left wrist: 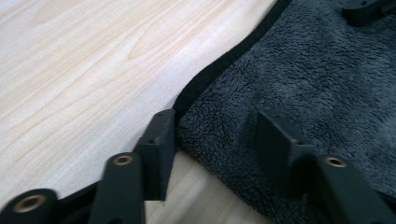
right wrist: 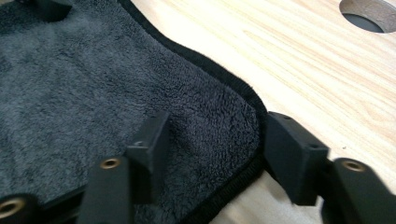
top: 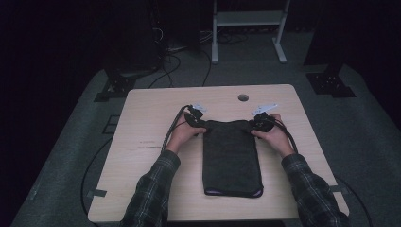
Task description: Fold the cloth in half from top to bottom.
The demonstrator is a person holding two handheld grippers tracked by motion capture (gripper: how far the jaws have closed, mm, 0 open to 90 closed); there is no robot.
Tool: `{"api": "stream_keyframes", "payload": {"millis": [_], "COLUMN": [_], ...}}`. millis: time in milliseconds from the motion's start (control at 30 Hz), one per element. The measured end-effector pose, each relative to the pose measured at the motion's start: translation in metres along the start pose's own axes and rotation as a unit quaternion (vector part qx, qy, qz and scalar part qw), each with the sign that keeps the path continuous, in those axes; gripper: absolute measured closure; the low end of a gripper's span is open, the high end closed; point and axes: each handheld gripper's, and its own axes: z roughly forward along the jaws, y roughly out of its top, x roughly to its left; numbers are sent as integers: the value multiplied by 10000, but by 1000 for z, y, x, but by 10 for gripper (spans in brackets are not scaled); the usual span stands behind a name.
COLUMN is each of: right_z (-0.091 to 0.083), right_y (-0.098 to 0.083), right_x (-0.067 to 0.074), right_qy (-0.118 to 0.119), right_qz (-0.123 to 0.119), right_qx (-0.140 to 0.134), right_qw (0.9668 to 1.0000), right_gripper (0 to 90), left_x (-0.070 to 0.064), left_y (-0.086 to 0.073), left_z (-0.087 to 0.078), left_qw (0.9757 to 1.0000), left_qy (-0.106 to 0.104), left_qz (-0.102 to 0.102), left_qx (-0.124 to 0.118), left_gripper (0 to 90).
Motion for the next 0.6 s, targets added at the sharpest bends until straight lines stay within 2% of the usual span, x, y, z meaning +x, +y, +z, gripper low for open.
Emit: {"api": "stream_keyframes", "payload": {"millis": [167, 300, 367, 467, 600], "right_z": [-2, -2, -2, -1, -2], "right_y": [2, 7, 9, 11, 10], "right_x": [3, 6, 8, 10, 10], "right_qy": [121, 212, 191, 125, 124], "right_qz": [41, 78, 79, 68, 197], "right_qx": [75, 247, 337, 366, 307], "right_qw": [9999, 9994, 9992, 9992, 9993], "right_gripper": [608, 726, 766, 793, 807], "left_x": [-4, -5, -5, -5, -6], "left_y": [2, 3, 3, 2, 3], "left_z": [0, 0, 1, 0, -2], "left_qw": [9999, 9999, 9997, 9994, 9995], "left_qy": [-67, -73, -193, -225, -160], "left_qz": [34, -55, -118, -244, -249], "left_qx": [82, 114, 107, 106, 83], "left_gripper": [622, 663, 766, 808, 820]}}
